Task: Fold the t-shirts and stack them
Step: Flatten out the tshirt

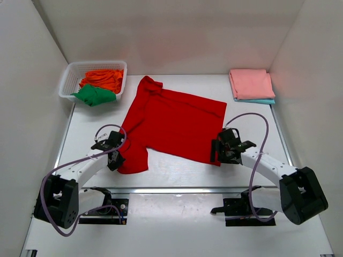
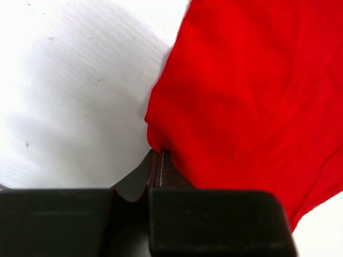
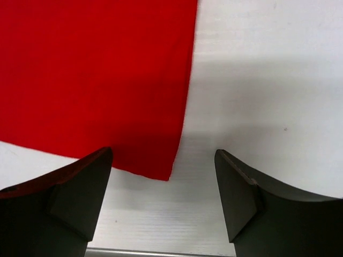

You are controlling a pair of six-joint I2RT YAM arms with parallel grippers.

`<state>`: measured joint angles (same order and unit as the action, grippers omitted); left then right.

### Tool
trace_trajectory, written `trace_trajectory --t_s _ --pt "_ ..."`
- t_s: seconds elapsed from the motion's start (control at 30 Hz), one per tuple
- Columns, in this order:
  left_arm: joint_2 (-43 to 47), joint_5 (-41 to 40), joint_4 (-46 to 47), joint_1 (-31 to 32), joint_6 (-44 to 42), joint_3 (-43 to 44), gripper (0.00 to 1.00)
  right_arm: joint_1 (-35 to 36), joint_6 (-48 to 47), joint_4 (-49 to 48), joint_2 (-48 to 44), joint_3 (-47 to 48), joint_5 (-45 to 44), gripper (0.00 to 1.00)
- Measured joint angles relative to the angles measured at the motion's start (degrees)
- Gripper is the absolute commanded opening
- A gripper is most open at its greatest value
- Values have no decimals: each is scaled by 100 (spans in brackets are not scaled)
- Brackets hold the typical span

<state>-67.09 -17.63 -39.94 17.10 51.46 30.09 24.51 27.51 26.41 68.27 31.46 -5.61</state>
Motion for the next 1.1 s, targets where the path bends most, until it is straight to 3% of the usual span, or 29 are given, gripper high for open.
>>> trace_trajectory --t_s 0.07,0.1,0.13,0.2,0.37,0.47,0.6,0.73,0.9,1.0,1.1 --pt "7 4 13 -2 -26 -2 0 131 42 4 188 105 -142 72" --pt "9 9 17 -7 -50 -2 0 216 52 4 326 186 -225 64" --pt "13 15 22 -7 -79 -4 0 310 66 2 505 291 -302 50" --pt "0 33 35 -4 -177 0 0 472 83 -46 857 514 -433 0" --pt "-240 337 -116 4 -595 286 0 907 282 -177 1145 754 -450 0" --pt "-262 852 -549 -57 -938 994 0 933 240 289 946 826 -267 0" --pt "-282 1438 -1021 -306 -1276 3318 0 98 -144 1366 332 1891 304 0" --pt "-444 1735 -960 -463 -1436 6301 0 -452 -614 1906 243 4207 662 0" --pt "-540 2052 -868 -717 -1412 8961 0 -487 -911 2472 245 6745 807 0" --pt "-511 2050 -647 -763 -1349 9735 0 -807 -973 2494 -9 7370 935 0" --pt "-254 2039 -455 -761 -1246 9641 0 -1685 -946 2404 -616 7182 1231 0"
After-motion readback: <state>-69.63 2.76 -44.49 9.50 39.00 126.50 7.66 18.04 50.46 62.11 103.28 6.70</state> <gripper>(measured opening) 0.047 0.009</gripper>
